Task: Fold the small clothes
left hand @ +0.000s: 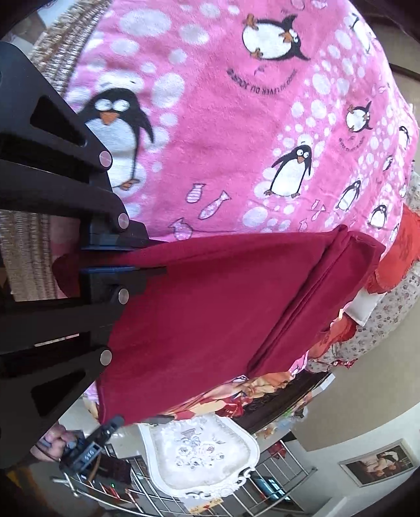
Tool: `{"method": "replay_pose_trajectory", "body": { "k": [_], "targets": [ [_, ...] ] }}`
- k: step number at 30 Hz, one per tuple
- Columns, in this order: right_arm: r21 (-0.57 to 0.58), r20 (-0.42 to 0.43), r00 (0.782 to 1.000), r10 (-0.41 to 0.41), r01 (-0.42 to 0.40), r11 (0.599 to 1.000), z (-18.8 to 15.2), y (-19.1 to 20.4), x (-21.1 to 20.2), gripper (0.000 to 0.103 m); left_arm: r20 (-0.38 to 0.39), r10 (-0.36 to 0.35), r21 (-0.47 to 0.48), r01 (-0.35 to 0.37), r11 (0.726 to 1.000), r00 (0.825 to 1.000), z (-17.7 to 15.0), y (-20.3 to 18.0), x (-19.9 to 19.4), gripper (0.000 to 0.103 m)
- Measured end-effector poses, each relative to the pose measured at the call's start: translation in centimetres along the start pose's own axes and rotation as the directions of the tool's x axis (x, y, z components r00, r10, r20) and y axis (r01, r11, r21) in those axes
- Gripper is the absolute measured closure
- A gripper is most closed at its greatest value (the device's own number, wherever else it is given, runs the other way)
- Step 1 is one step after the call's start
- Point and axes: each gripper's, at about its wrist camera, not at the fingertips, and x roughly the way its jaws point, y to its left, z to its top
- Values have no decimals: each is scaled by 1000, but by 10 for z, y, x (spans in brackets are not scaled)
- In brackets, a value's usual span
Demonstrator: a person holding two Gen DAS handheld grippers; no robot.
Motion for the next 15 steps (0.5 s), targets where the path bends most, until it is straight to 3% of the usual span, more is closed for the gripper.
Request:
{"method": "replay_pose_trajectory", "body": {
  "k": [4, 8, 11, 15],
  "targets": [
    [-47, -24, 1000, 6, -8, 999, -4, 11, -20, 97, -4, -13, 37, 13, 999, 1000, -11, -3, -27, 98],
    [-80, -104, 993, 46, -55, 995, -24, 20, -44, 97, -43, -25, 63, 28, 998, 999, -36, -5, -66, 98],
    [-51, -173, 982, 71, -80, 995, -48, 21, -59, 97, -87, -22, 52, 26, 998, 996, -59, -3, -84, 98],
    [-17, -187, 979, 79, -84, 996, -65, 16, -77, 97, -105, -29, 34, 32, 999, 994, -80, -4, -93, 98]
  ]
}}
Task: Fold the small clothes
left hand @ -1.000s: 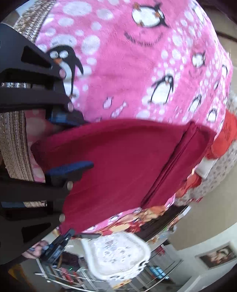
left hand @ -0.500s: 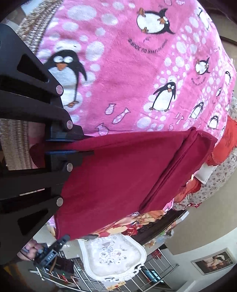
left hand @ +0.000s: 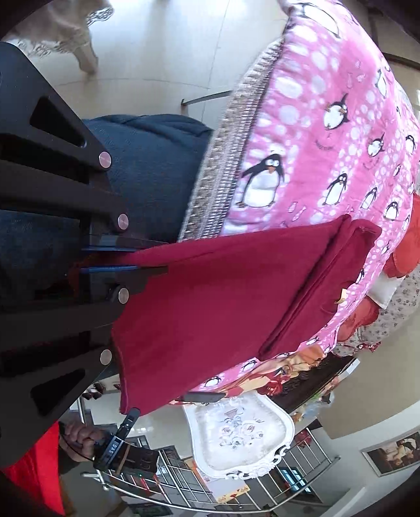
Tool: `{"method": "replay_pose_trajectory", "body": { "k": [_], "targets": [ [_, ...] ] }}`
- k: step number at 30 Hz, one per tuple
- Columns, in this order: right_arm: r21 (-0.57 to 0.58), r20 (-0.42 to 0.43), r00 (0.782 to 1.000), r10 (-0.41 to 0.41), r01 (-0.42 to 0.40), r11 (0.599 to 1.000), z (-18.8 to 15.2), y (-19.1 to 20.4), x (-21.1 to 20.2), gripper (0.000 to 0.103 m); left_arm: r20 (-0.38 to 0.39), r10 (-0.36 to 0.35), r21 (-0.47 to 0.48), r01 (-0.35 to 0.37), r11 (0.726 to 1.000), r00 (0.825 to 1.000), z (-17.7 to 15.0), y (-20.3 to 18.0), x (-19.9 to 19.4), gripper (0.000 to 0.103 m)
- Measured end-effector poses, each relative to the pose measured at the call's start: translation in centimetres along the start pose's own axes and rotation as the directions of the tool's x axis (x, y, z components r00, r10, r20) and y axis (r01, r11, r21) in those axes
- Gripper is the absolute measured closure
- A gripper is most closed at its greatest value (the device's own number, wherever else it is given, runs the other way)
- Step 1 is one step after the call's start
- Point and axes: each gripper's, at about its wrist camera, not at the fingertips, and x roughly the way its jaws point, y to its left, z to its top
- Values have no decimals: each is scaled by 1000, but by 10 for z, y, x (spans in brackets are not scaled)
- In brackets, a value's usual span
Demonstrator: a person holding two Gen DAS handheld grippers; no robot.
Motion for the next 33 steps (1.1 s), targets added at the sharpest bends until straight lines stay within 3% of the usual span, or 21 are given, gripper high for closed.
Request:
{"method": "replay_pose_trajectory", "body": {
  "k": [7, 10, 15, 24, 33],
  "targets": [
    [11, 38, 999, -14, 13, 1000, 17, 0, 5, 98, 123, -70, -24, 74, 997, 990, 5, -10, 9, 98],
    [13, 39, 998, -47, 46, 999, 26, 3, 2, 98, 172, -50, 10, 49, 999, 984, 1, -15, 9, 98],
    [-13, 63, 993, -101, 102, 995, 38, 17, -3, 97, 193, -87, -11, 91, 996, 977, 0, -5, 4, 98],
    [-4, 110, 985, -131, 132, 991, 48, 30, -6, 97, 226, -136, -21, 144, 989, 965, 0, -2, -4, 98],
    [16, 162, 975, -155, 155, 988, 71, 26, -7, 98, 278, -186, -13, 197, 980, 942, 29, -11, -5, 98]
  ]
}}
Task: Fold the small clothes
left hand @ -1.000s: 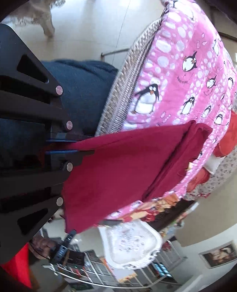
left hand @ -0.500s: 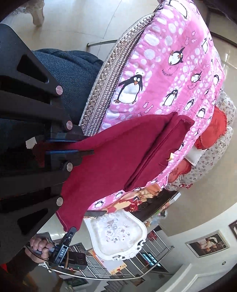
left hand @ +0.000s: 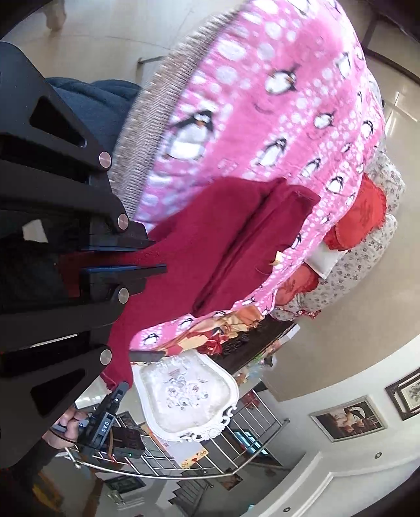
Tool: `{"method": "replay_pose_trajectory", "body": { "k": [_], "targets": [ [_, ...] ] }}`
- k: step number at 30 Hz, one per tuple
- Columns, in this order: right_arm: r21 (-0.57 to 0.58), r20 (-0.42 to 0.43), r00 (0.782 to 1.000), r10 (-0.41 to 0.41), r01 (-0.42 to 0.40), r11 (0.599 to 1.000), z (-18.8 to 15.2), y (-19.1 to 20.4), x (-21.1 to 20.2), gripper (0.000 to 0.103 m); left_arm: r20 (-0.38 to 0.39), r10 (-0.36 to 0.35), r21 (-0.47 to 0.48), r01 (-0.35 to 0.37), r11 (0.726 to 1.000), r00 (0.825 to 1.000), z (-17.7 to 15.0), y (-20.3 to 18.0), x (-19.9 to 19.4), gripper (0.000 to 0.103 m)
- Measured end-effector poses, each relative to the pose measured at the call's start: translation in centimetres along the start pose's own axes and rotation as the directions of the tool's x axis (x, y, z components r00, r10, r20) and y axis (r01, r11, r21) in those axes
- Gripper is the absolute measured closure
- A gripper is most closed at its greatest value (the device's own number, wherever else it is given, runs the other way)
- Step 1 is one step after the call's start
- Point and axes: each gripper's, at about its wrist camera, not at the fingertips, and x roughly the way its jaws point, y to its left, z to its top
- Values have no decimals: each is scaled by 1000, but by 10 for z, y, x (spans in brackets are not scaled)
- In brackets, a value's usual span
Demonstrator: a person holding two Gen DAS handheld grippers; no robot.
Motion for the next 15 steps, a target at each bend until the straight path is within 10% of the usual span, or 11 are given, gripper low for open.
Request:
{"method": "replay_pose_trajectory", "body": {
  "k": [15],
  "targets": [
    [24, 90, 996, 13, -15, 1000, 49, -14, 35, 97, 14, 15, -62, -14, 998, 1000, 59, 5, 41, 98]
  ]
}}
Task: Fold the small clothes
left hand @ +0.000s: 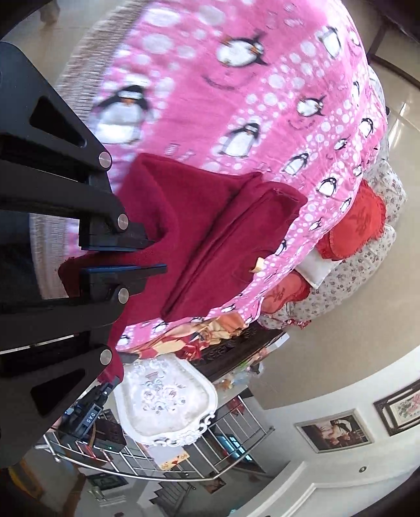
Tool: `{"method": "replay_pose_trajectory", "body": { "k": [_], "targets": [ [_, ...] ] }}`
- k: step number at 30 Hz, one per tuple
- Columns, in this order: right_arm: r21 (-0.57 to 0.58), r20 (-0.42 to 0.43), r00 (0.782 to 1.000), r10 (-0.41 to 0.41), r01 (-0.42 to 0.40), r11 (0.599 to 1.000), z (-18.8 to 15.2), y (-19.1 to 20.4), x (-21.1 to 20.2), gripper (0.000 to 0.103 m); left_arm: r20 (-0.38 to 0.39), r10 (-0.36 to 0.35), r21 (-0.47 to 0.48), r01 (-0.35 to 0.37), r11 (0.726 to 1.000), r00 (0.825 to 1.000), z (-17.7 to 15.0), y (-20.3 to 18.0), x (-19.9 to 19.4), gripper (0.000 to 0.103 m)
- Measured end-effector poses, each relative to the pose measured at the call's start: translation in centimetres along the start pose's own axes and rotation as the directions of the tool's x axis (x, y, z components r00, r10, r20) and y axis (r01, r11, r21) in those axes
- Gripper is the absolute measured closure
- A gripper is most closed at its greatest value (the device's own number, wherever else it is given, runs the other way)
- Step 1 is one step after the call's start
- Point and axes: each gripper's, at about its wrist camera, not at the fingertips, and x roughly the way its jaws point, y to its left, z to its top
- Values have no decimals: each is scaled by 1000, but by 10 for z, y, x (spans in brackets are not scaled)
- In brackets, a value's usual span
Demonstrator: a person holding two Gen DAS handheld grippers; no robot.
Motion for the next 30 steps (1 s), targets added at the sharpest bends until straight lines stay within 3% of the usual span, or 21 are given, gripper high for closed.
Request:
{"method": "replay_pose_trajectory", "body": {
  "k": [9, 17, 20, 24, 26, 28, 30],
  "targets": [
    [49, 109, 992, -59, 53, 997, 74, -16, 69, 98, -7, 48, -49, -48, 998, 999, 88, 7, 69, 98],
    [66, 146, 986, -84, 75, 995, 137, -29, 139, 98, 11, 136, 3, -136, 991, 991, 157, 10, 127, 98],
    [90, 143, 985, -96, 84, 992, 159, -39, 162, 98, -18, 164, 15, -164, 986, 986, 181, 15, 156, 98],
    [120, 111, 983, -149, 136, 983, 174, -56, 192, 98, -74, 199, 37, -197, 980, 977, 198, 21, 196, 97],
    [169, 80, 981, -177, 162, 972, 172, -69, 205, 98, -114, 242, 38, -239, 970, 963, 199, 29, 213, 95],
    [225, 41, 984, -174, 160, 961, 168, -82, 216, 90, -142, 261, 29, -259, 965, 955, 197, 34, 221, 92],
    [270, 60, 991, -121, 100, 958, 165, -92, 215, 83, -150, 273, 28, -272, 962, 950, 196, 37, 219, 90]
  ]
}}
